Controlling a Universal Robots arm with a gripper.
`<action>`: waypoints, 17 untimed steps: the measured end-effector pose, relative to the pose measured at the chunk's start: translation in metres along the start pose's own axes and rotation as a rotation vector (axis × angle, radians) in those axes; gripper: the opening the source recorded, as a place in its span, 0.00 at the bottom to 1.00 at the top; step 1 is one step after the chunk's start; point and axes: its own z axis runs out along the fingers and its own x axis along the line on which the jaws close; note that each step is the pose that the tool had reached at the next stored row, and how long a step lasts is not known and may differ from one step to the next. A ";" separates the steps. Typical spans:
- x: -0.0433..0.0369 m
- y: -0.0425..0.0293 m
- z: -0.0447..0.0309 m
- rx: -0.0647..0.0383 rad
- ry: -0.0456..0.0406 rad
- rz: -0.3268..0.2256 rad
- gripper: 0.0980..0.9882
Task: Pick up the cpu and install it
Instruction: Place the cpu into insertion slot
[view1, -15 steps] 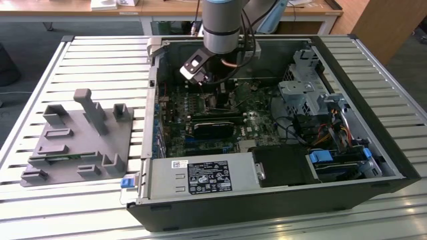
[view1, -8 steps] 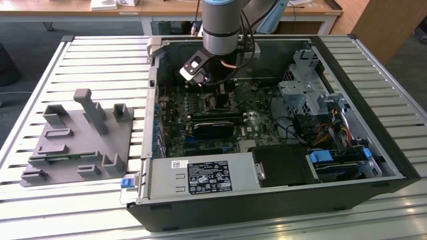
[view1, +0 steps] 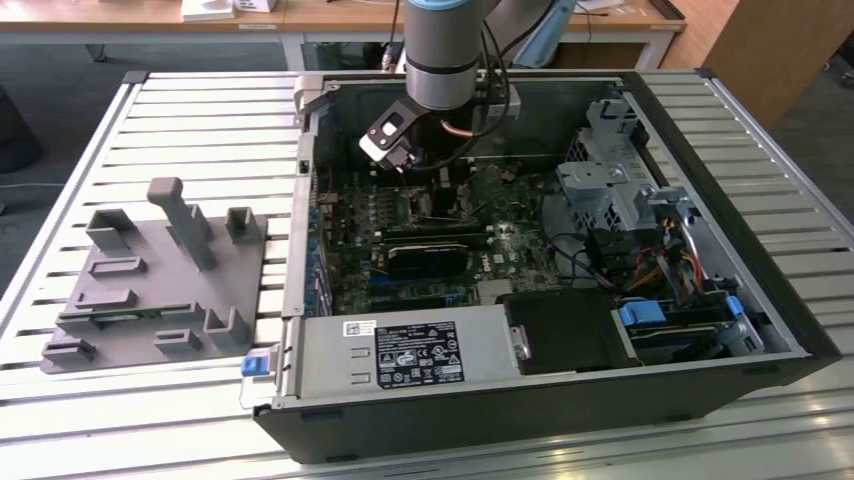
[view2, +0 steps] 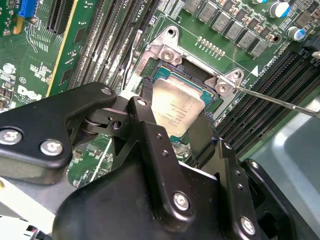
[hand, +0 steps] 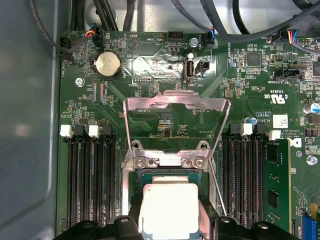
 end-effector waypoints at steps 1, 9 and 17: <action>0.0000 0.0000 0.0000 0.000 0.0000 0.000 0.48; 0.0000 0.0000 0.0002 0.000 0.0003 0.000 0.56; 0.0000 0.0001 -0.0031 0.000 0.0002 0.000 0.56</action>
